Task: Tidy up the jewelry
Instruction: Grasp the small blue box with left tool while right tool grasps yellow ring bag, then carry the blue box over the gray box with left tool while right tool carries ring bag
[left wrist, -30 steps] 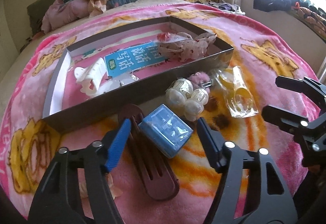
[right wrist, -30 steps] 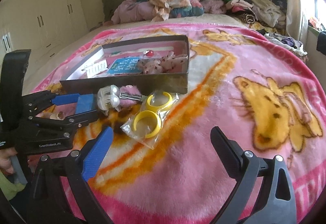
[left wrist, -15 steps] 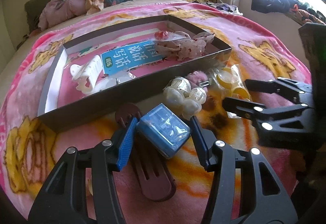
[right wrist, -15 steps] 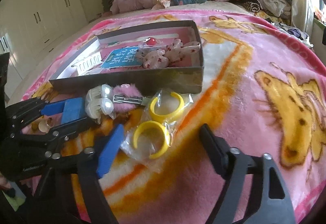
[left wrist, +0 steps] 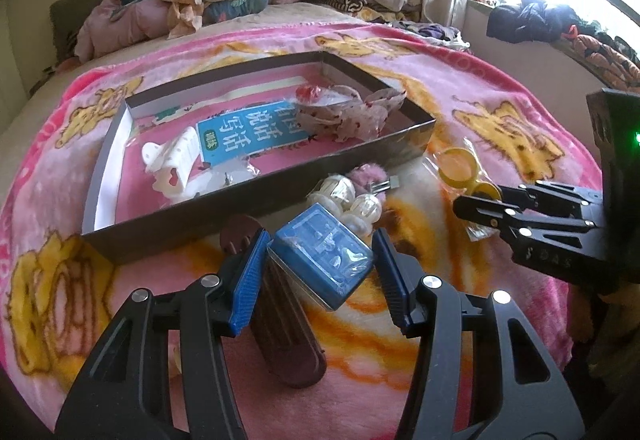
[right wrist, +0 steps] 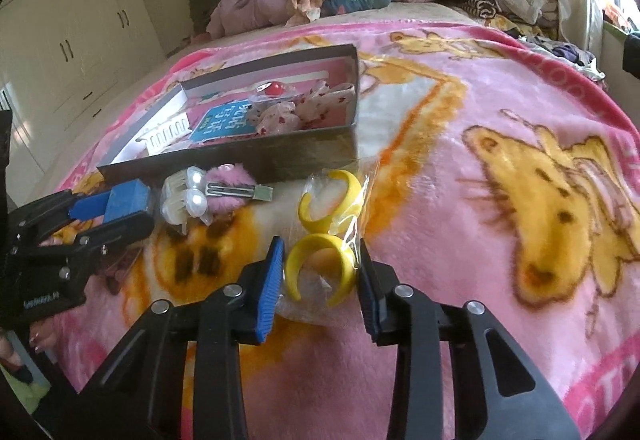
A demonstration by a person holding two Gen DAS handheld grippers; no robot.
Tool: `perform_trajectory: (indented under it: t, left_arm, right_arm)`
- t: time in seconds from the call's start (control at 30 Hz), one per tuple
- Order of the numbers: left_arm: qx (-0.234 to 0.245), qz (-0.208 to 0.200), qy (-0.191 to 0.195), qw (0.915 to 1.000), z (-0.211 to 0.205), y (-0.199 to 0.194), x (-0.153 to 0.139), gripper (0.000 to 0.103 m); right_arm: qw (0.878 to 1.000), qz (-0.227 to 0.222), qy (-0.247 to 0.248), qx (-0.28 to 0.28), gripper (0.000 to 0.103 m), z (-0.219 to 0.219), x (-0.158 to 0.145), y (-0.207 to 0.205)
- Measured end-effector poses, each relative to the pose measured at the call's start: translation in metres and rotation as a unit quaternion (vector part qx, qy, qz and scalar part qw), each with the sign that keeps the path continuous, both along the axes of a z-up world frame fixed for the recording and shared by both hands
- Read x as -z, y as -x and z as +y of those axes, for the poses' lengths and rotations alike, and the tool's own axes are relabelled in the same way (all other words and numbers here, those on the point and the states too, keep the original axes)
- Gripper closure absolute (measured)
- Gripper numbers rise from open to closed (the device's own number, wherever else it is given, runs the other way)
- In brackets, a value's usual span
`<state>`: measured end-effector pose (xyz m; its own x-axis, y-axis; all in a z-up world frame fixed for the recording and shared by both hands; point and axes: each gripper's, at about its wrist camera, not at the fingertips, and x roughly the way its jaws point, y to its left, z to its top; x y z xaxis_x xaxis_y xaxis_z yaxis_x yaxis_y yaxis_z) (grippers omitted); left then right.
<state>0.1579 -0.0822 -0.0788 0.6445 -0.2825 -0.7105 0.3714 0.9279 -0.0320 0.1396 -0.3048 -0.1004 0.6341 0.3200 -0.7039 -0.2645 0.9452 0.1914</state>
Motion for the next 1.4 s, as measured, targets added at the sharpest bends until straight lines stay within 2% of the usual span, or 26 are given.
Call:
perform_trajectory:
  t: [0.5,1.4]
  left_arm:
    - [-0.02,-0.026,0.02,0.9993,0.019,0.002,-0.024,0.059]
    - [-0.076,-0.044,0.045,0.9951,0.075,-0.023,-0.043,0.059]
  right_arm:
    - [0.999,-0.033,-0.011,-0.018,0.07,0.006,-0.039,0.014]
    - [0.997,-0.061,-0.007,-0.05,0.07,0.055,-0.07,-0.025]
